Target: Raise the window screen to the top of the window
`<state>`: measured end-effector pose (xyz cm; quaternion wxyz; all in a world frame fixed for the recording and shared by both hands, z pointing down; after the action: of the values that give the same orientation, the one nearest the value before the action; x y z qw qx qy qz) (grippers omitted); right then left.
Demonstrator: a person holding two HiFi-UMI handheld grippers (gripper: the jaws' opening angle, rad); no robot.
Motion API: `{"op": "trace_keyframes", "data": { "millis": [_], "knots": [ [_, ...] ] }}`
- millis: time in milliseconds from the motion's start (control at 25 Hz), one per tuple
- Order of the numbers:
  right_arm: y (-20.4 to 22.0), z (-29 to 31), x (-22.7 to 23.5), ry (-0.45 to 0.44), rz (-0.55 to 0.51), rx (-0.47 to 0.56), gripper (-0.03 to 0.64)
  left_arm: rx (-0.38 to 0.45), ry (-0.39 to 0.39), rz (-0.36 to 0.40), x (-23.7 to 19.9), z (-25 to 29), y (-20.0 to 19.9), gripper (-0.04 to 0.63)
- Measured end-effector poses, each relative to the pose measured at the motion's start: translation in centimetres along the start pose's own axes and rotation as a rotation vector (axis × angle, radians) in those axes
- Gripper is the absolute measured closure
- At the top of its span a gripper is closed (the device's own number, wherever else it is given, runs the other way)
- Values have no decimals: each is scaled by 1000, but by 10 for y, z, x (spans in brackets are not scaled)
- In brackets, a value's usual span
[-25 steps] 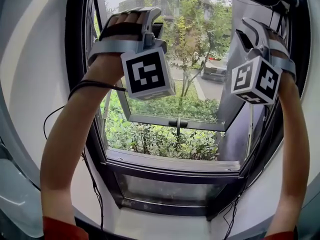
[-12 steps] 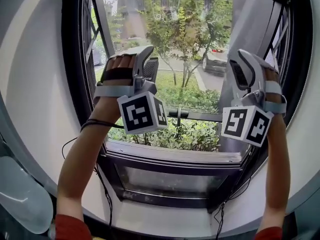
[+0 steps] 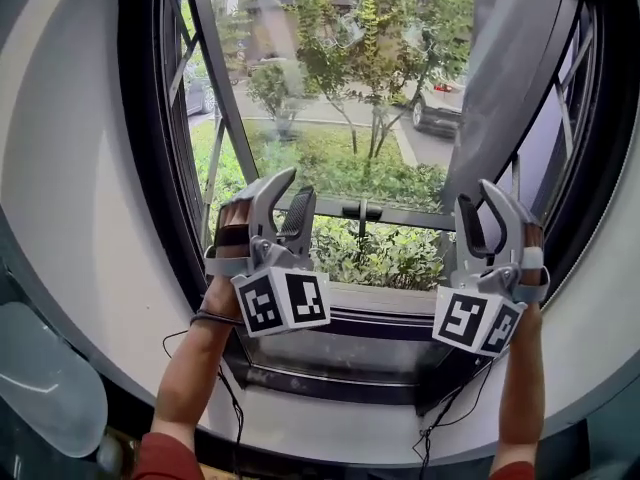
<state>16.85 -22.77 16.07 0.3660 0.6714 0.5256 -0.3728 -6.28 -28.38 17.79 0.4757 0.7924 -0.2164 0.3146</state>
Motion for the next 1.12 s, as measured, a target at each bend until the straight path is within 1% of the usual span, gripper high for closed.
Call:
{"op": "trace_keyframes", "data": {
  "millis": [40,120,240,400,560,840,960,1040,1120],
  "knots": [
    [1,-6,-7,-12,25,0,463,4,7,-31,7,-6,6,465],
    [2,-17,-20,-31,78,2,463,14,28,-116,19,-19,17,465],
    [3,-35,-39,-49,167,4,463,2,58,-246,37,-37,32,465],
    [3,-55,-62,-65,259,0,463,-33,81,-359,56,-58,50,465],
    [6,-74,-88,-118,381,-31,463,-59,78,-484,69,-81,65,465],
    [11,-112,-130,-168,611,-67,463,-97,84,-654,99,-117,82,465],
    [8,-126,-148,-178,705,-44,463,-111,90,-722,117,-130,87,465],
    [3,-136,-160,-165,796,-30,463,-118,102,-766,132,-141,91,465],
    [-2,-147,-173,-172,895,-42,463,-150,107,-822,147,-153,99,465]
  ]
}}
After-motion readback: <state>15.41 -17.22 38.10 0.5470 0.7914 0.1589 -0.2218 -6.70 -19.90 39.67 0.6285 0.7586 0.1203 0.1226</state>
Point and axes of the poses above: the fingertips, and each gripper's own axes: z forward along the fingers, x to its right, y out of its underside, the point moved 8 cm from there along -z, backward along the fingers, and after that the axes turned 11 degrees about -z, right-handed, at the moved point
